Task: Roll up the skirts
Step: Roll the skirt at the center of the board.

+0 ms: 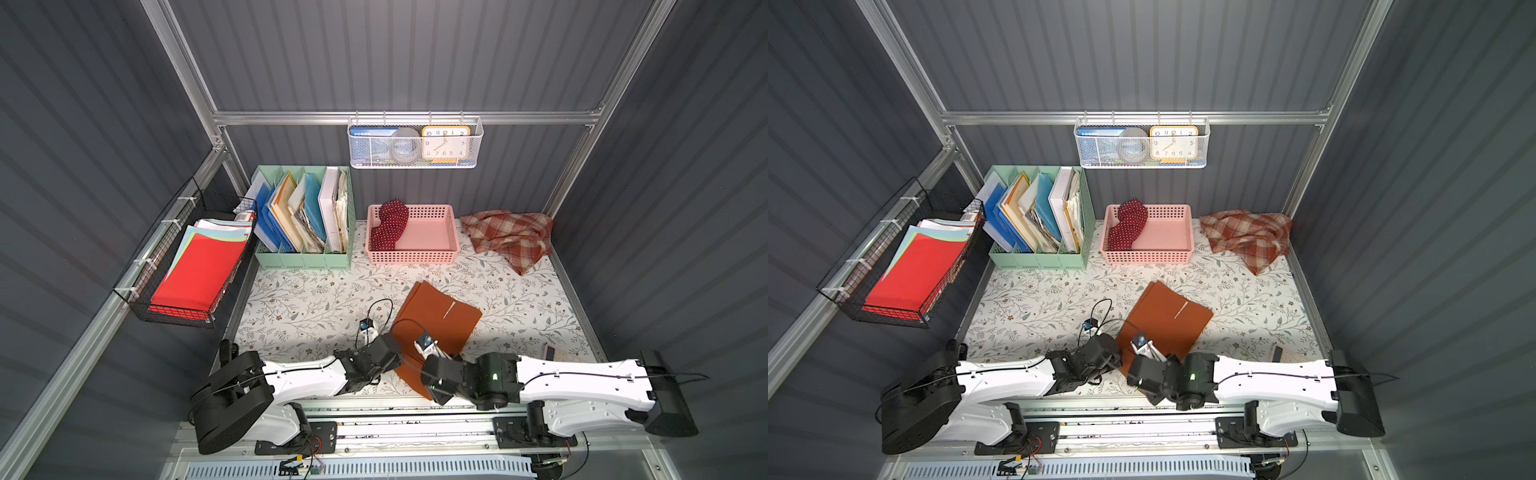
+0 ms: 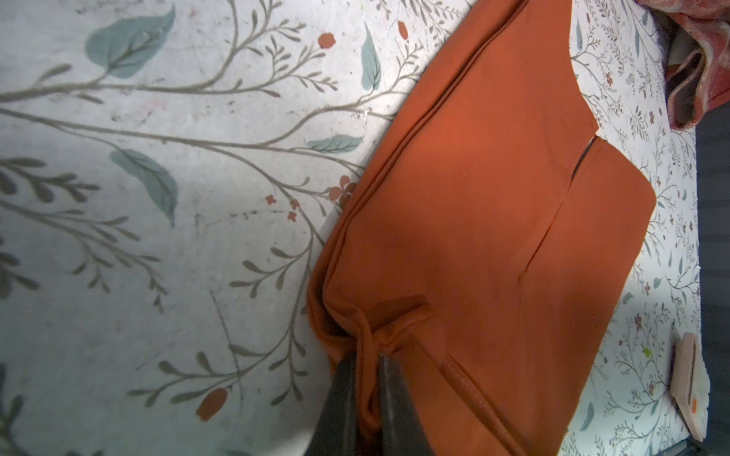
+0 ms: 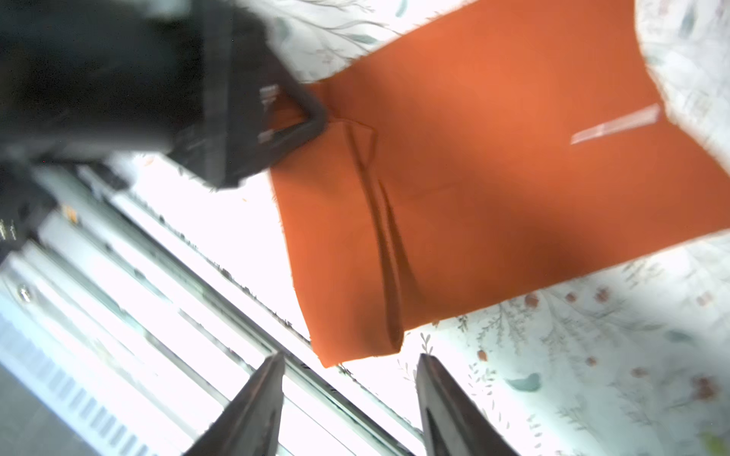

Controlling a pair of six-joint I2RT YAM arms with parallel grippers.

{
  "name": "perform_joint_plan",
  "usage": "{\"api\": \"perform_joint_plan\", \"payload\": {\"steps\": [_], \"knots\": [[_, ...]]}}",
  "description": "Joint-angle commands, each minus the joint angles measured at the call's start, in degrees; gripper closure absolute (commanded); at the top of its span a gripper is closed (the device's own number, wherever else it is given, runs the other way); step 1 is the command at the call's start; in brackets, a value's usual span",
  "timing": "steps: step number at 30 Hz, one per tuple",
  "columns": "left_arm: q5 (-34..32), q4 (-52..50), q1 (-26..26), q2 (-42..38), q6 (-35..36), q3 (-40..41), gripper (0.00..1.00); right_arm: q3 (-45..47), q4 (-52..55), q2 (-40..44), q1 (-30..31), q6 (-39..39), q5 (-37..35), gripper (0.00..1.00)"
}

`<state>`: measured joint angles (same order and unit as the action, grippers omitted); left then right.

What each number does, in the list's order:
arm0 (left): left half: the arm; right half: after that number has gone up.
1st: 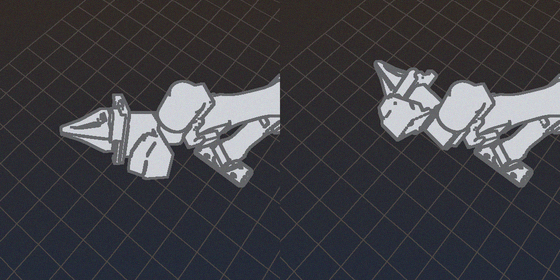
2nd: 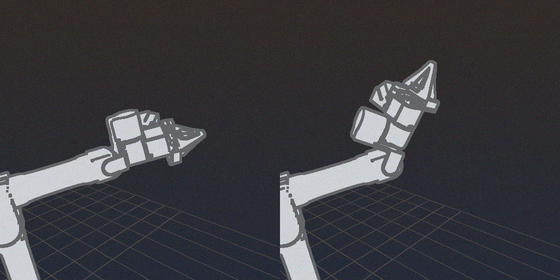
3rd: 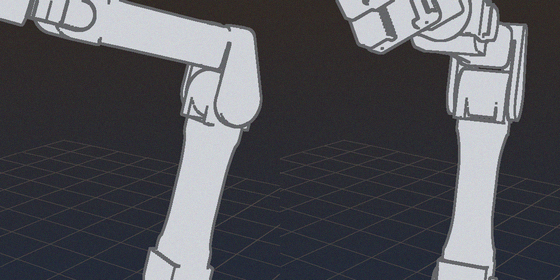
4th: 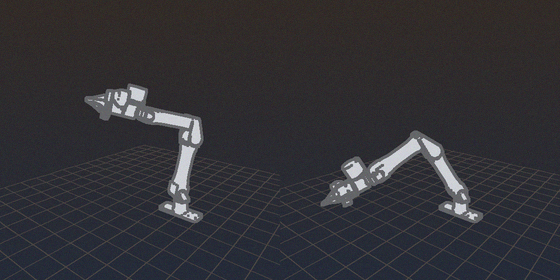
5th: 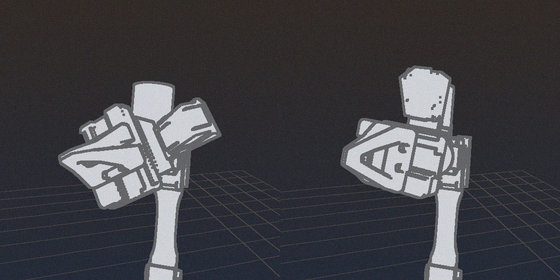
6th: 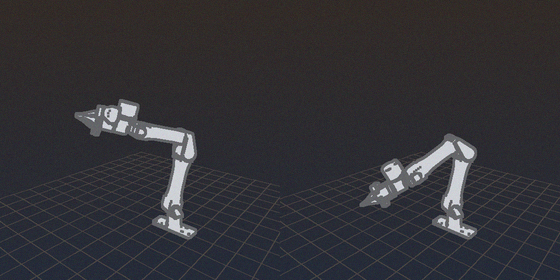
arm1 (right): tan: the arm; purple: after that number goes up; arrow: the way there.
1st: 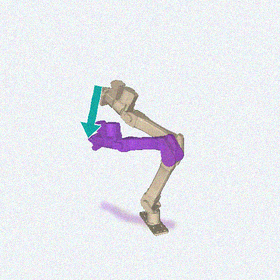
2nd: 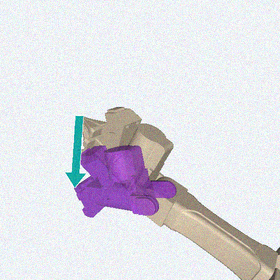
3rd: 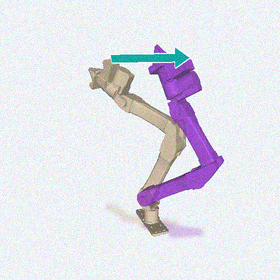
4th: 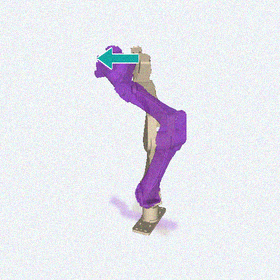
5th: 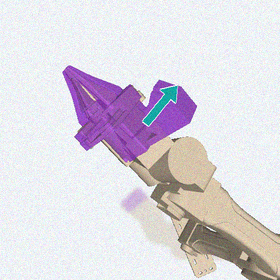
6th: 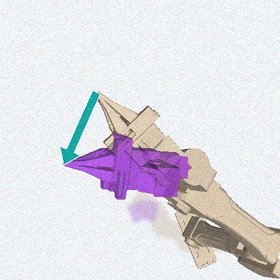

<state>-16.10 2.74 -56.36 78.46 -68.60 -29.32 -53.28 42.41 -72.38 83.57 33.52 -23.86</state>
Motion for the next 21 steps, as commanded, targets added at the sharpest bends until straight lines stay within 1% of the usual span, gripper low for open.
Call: {"api": "perform_joint_plan", "payload": {"steps": [1,2,4,7,10,12,15,20,21], "knots": [[1.8,-0.9,-0.2,1.1,1.9,-1.9,1.00,-4.2,9.1,-6.3,7.2,-0.8,-10.6,0.34],[2.4,-0.5,-0.2,1.3,2.1,-1.9,1.00,-4.8,9.6,-8.3,8.8,-1.3,-12.3,0.33],[3.9,0.8,-0.2,1.6,2.5,-1.6,1.00,-6.7,10.5,-13.3,12.2,-1.2,-18.0,0.28],[5.1,1.4,-0.3,1.3,2.8,-1.5,1.00,-9.0,10.1,-20.2,14.2,-3.5,-20.8,0.25],[5.4,1.1,-0.2,0.3,3.4,-1.3,1.00,-11.7,11.6,-27.1,14.2,-3.8,-23.7,0.22],[5.6,0.7,-0.2,-0.3,3.8,-1.0,1.00,-13.4,12.6,-31.3,14.2,-4.0,-24.8,0.21],[5.8,0.1,-0.2,-1.2,4.0,-0.9,1.00,-16.0,15.0,-37.4,14.1,-2.6,-28.3,0.16],[6.3,-0.8,-0.2,-1.5,4.2,-1.4,1.00,-22.1,20.5,-44.1,13.1,0.1,-32.3,0.13],[6.3,-0.8,-0.2,-1.4,4.3,-1.4,1.00,-23.3,22.7,-45.2,13.0,1.8,-33.6,0.13]]}}
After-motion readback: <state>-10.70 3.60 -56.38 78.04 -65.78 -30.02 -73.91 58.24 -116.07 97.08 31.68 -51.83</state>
